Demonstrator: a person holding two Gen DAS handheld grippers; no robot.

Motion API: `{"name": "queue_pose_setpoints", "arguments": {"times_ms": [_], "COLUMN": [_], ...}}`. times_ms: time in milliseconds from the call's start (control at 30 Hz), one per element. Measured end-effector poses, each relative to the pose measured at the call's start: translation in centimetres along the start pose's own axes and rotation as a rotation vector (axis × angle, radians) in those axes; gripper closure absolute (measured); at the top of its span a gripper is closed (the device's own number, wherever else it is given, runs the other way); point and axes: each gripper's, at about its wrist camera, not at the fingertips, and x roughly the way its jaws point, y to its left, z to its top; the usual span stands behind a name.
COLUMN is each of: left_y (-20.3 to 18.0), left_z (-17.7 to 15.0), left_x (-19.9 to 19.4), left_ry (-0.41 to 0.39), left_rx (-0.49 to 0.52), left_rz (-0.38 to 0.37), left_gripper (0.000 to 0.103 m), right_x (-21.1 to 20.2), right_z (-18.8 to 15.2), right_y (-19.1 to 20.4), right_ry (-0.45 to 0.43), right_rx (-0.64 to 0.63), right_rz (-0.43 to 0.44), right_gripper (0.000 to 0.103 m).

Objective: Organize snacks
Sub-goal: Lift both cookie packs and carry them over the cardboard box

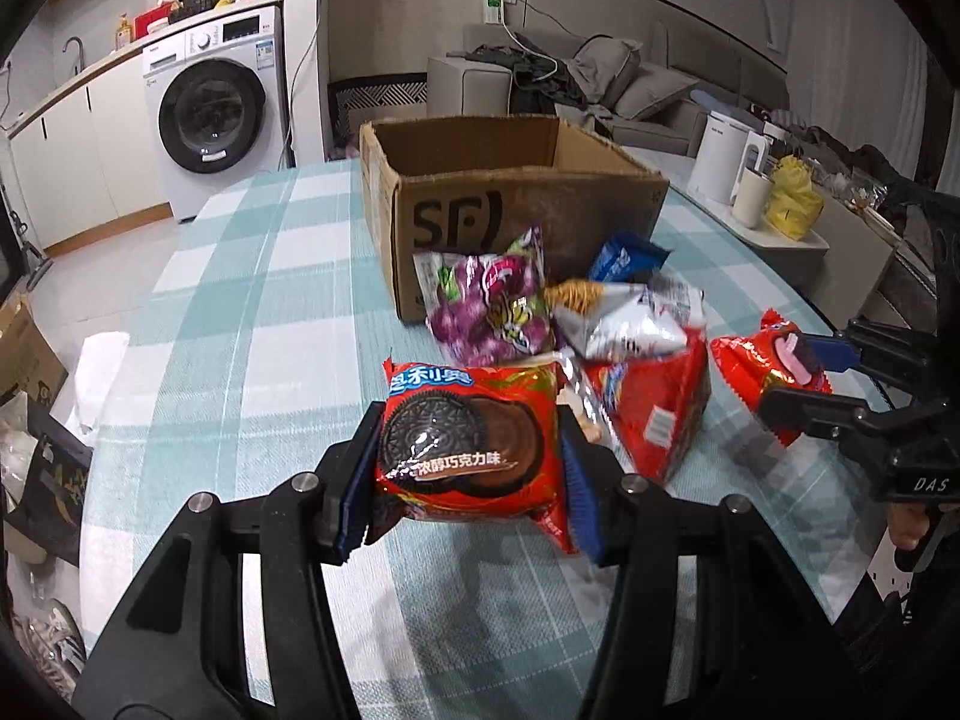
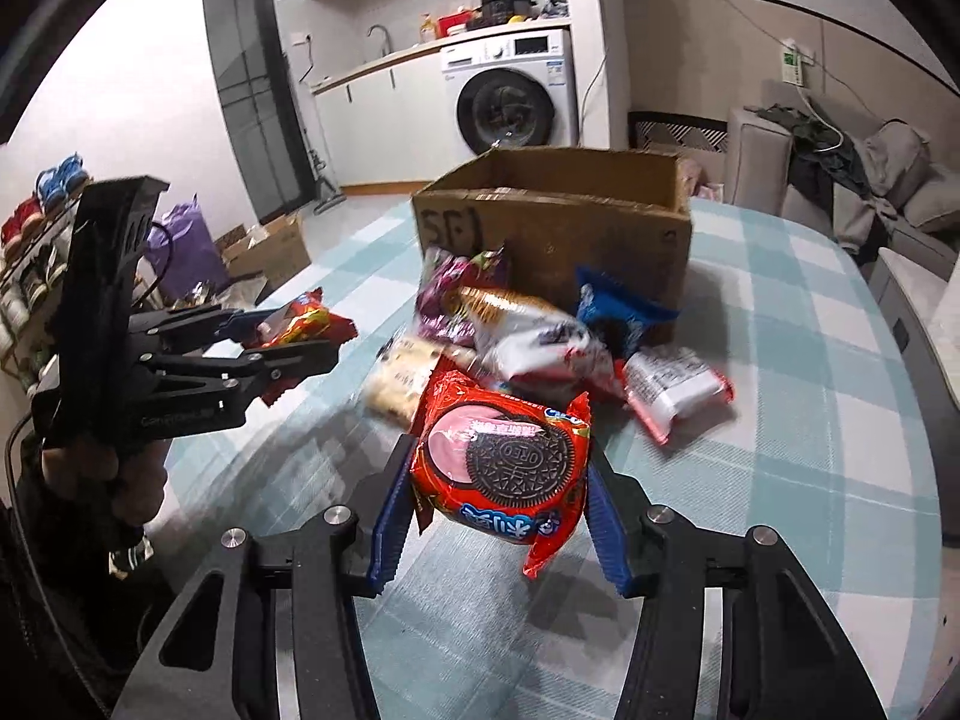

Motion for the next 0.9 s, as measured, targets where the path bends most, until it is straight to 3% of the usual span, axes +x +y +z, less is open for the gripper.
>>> {"name": "queue_pose_setpoints", "arguments": {"times_ms": [900], "left_y": [0.6], "left_z": [6.9], "left_x": [0.4], "left_ry": [-0.107], "left_rx": [-0.03], "left_rz": [0.016], "left_gripper": [0.053], "right_x": [-0.8], "right_z": [6.5], "right_y": [-3.0], "right_ry": [-0.13], "right_rx": [0.073], "right_rz": [-0.058], "right_gripper": [0.051]}}
